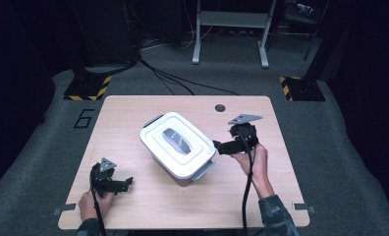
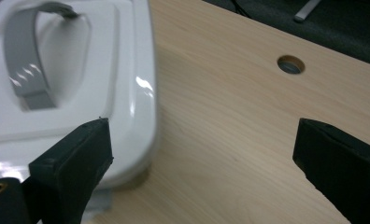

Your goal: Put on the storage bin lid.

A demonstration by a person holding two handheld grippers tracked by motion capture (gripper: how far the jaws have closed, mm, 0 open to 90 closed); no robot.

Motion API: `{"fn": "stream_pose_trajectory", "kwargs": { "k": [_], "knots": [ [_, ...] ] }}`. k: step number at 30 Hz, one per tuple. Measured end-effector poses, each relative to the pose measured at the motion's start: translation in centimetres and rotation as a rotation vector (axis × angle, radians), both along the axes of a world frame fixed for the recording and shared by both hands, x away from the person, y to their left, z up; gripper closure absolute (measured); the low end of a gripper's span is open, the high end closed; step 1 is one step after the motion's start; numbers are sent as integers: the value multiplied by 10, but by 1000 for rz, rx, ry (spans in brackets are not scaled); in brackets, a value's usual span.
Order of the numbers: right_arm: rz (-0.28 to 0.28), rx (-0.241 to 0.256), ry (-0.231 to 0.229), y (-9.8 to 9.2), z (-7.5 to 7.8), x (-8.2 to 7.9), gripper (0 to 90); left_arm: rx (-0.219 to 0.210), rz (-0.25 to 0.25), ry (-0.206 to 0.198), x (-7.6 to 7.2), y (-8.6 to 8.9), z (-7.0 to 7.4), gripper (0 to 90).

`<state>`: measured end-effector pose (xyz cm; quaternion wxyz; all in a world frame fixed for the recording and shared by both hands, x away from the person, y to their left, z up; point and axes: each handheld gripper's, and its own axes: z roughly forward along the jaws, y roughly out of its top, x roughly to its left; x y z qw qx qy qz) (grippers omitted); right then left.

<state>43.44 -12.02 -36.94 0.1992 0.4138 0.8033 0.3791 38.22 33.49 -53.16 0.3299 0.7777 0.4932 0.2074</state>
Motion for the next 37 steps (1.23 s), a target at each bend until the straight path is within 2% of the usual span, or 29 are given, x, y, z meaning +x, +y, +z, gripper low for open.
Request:
{"fn": "stream_pose_trajectory", "kwargs": {
  "k": [6, 8, 11, 16, 19, 24, 26, 27, 30, 31, 37],
  "knots": [
    [-58, -3, 28, -46, -32, -10, 33, 0, 0, 0, 0, 0, 0, 0],
    [-71, -8, 32, -60, -46, -13, 33, 0, 1, -1, 0, 0, 0, 0],
    [-107, -6, 67, -78, -71, -16, 34, 0, 0, 0, 0, 0, 0, 0],
    [-153, -5, 115, -99, -112, -25, 33, 0, 0, 0, 0, 0, 0, 0],
    [-166, -12, 121, -107, -129, -29, 33, -1, 0, 0, 0, 0, 0, 0],
    [-186, -8, 126, -113, -148, -36, 31, 0, 0, 0, 0, 0, 0, 0],
    [-195, -16, 118, -116, -155, -37, 25, 0, 0, 0, 0, 0, 0, 0],
    [-207, -18, 99, -116, -157, -39, 26, 0, 1, 0, 0, 0, 0, 0],
    [-206, -44, 68, -118, -159, -41, 17, 0, 0, 0, 0, 0, 0, 0],
    [-216, -36, 71, -117, -160, -41, 12, 0, 1, -1, 0, 0, 0, 0],
    [-202, -41, 74, -119, -160, -40, 3, 0, 1, -1, 0, 0, 0, 0]
  ]
}}
